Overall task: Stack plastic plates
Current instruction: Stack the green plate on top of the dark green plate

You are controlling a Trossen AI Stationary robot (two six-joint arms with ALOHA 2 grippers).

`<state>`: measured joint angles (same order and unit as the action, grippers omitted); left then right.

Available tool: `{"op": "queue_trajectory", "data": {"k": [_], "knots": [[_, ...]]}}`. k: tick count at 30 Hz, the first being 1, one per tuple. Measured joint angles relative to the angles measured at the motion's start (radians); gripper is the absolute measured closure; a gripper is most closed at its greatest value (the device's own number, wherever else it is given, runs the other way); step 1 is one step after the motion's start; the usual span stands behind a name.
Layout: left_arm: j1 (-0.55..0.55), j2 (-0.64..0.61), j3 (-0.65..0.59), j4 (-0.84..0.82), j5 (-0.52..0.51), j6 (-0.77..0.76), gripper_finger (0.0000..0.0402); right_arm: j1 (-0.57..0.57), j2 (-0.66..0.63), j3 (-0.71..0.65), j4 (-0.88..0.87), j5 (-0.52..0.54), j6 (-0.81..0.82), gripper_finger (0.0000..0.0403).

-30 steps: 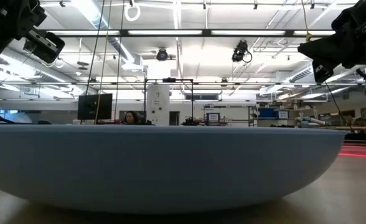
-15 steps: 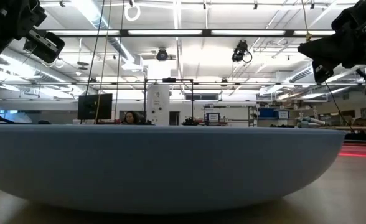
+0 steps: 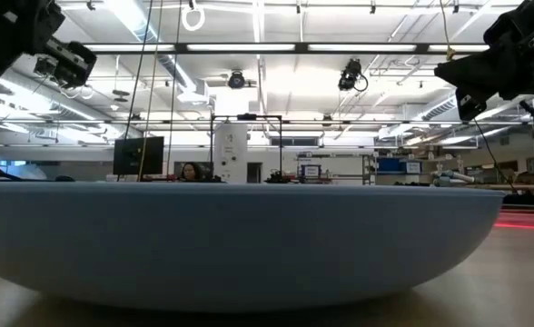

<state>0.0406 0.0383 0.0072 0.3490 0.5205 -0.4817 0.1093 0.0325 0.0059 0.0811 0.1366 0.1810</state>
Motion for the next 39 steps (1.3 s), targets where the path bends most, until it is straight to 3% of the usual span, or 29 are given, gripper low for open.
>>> {"op": "queue_trajectory", "data": {"k": [8, 13, 15, 22, 28, 32, 39], "knots": [[0.0, 0.0, 0.0, 0.108, -0.05, 0.033, 0.039, 0.0, 0.0, 0.0, 0.0, 0.0, 0.0, 0.0373], [-0.014, 0.023, 0.0, 0.123, -0.152, 0.131, 0.039, 0.0, 0.0, 0.0, 0.0, 0.0, 0.0, 0.0373], [-0.043, 0.06, 0.0, 0.167, -0.24, 0.154, 0.039, 0.0, 0.0, 0.0, 0.0, 0.0, 0.0, 0.0373], [-0.229, 0.335, 0.006, 0.431, -0.449, 0.283, 0.039, 0.0, 0.0, 0.0, 0.0, 0.0, 0.0, 0.0373], [-0.371, 0.645, 0.169, 0.446, -0.611, 0.383, 0.039, 0.0, 0.0, 0.0, 0.0, 0.0, 0.0, 0.0373], [-0.414, 0.818, 0.349, 0.291, -0.685, 0.423, 0.0381, 0.0, 0.0, 0.0, 0.0, 0.0, 0.0, 0.0373], [-0.427, 0.984, 0.635, -0.292, -0.892, 0.263, 0.0309, 0.0, 0.0, 0.0, 0.0, 0.0, 0.0, 0.0373]]}}
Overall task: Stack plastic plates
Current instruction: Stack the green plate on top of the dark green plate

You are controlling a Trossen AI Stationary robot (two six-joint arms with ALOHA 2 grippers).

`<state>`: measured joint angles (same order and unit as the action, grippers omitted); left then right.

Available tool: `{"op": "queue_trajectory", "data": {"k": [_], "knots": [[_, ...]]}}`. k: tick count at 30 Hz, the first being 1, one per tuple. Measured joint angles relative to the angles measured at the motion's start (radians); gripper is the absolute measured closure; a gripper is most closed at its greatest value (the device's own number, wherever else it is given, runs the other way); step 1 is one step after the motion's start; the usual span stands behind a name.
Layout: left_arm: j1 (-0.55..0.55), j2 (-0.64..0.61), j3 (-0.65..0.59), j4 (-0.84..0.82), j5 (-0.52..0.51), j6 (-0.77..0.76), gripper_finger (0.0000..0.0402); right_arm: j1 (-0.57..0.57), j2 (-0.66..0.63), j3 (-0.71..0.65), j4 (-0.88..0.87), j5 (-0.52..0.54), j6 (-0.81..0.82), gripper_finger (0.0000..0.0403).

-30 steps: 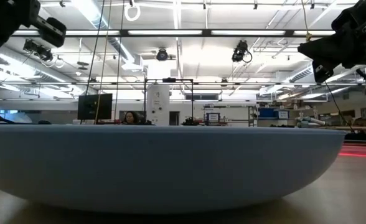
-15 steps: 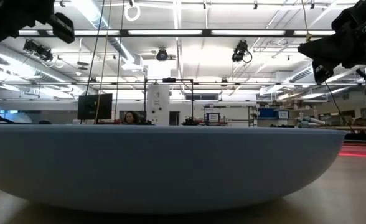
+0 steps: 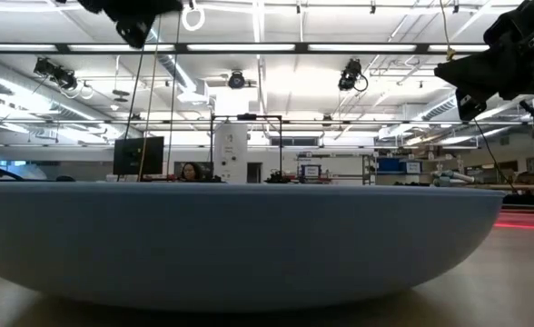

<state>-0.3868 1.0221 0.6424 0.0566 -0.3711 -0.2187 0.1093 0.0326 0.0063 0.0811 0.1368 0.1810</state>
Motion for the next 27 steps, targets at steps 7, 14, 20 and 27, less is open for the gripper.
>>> {"op": "queue_trajectory", "data": {"k": [7, 14, 20, 27], "knots": [[-0.041, 0.101, 0.172, -0.304, -0.013, -0.171, 0.0261, 0.0, 0.0, 0.0, 0.0, 0.0, 0.0, 0.0373], [-0.221, 0.262, 0.375, -0.393, -0.044, -0.268, 0.026, 0.0, 0.0, 0.0, 0.0, 0.0, 0.0, 0.0373], [-0.333, 0.434, 0.563, -0.658, -0.134, -0.387, 0.026, 0.0, 0.0, 0.0, 0.0, 0.0, 0.0, 0.0373], [-0.398, 0.57, 0.685, -0.984, -0.07, -0.706, 0.026, 0.0, 0.0, 0.0, 0.0, 0.0, 0.0, 0.0373]]}}
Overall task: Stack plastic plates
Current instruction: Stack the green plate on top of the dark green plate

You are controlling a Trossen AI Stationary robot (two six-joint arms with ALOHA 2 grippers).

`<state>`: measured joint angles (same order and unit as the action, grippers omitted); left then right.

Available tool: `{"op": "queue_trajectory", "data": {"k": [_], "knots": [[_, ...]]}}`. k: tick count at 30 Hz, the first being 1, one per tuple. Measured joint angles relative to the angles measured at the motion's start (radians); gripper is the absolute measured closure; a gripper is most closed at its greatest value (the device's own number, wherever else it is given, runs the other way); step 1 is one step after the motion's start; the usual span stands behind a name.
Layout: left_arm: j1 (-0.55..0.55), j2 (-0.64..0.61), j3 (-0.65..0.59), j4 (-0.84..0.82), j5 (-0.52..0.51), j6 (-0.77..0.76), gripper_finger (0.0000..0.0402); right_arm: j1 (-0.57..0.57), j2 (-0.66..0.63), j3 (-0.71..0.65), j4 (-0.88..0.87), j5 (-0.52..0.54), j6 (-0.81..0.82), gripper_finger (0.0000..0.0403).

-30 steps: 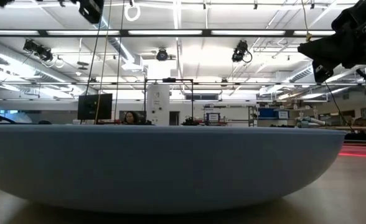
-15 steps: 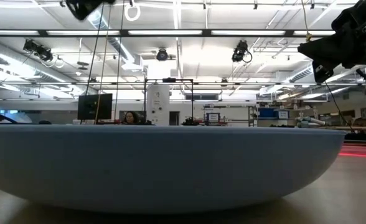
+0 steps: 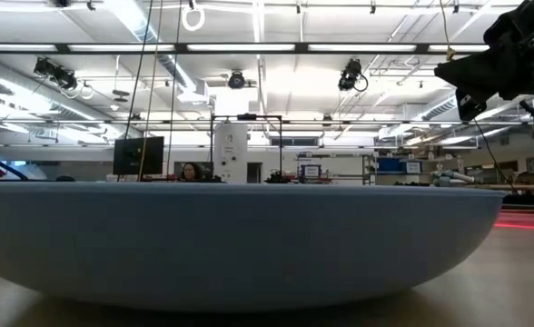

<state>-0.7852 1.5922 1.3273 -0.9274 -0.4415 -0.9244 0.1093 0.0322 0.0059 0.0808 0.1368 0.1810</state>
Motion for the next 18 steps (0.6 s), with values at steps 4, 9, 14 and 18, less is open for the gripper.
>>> {"op": "queue_trajectory", "data": {"k": [4, 9, 14, 18], "knots": [[-0.048, 0.058, 0.0, -0.155, 0.103, -0.178, 0.026, 0.0, 0.0, 0.0, 0.0, 0.0, 0.0, 0.0373], [-0.08, 0.114, -0.001, -0.402, 0.173, -0.316, 0.026, 0.0, 0.0, 0.0, 0.0, 0.0, 0.0, 0.0373], [-0.074, 0.123, -0.014, -0.344, 0.143, -0.311, 0.0254, 0.0, 0.0, 0.0, 0.0, 0.0, 0.0, 0.0373], [-0.055, 0.12, -0.087, -0.197, 0.131, -0.263, 0.0235, 0.0, 0.0, 0.0, 0.0, 0.0, 0.0, 0.0373]]}}
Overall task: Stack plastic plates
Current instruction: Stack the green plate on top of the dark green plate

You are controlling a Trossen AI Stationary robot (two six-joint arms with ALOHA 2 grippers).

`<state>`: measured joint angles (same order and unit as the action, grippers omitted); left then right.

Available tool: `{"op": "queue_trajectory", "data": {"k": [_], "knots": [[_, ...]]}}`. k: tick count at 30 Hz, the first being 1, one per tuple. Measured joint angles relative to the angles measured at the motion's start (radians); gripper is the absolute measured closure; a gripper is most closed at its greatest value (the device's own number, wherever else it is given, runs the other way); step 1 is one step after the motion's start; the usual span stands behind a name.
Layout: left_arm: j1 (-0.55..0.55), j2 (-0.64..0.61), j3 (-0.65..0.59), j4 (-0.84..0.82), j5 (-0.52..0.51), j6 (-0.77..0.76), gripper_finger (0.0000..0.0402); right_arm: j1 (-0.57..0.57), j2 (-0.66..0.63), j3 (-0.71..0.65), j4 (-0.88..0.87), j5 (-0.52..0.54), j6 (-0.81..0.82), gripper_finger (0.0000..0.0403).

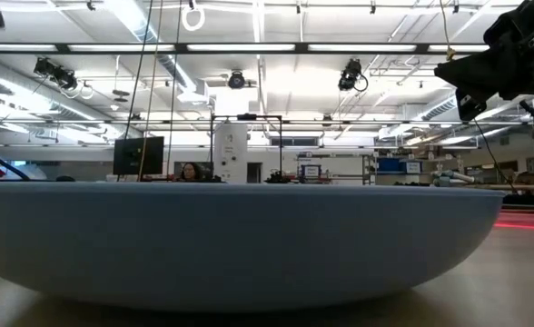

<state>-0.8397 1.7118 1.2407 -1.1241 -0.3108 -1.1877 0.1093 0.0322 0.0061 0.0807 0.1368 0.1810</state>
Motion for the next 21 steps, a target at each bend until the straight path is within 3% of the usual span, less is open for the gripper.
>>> {"op": "queue_trajectory", "data": {"k": [8, 15, 21], "knots": [[0.102, -0.105, -0.248, 0.193, 0.064, 0.062, 0.0184, 0.0, 0.0, 0.0, 0.0, 0.0, 0.0, 0.0373], [0.112, -0.161, -0.29, 0.194, 0.016, 0.085, 0.0173, 0.0, 0.0, 0.0, 0.0, 0.0, 0.0, 0.0373], [0.12, -0.161, -0.391, 0.312, 0.029, 0.084, 0.0173, 0.0, 0.0, 0.0, 0.0, 0.0, 0.0, 0.0373]]}}
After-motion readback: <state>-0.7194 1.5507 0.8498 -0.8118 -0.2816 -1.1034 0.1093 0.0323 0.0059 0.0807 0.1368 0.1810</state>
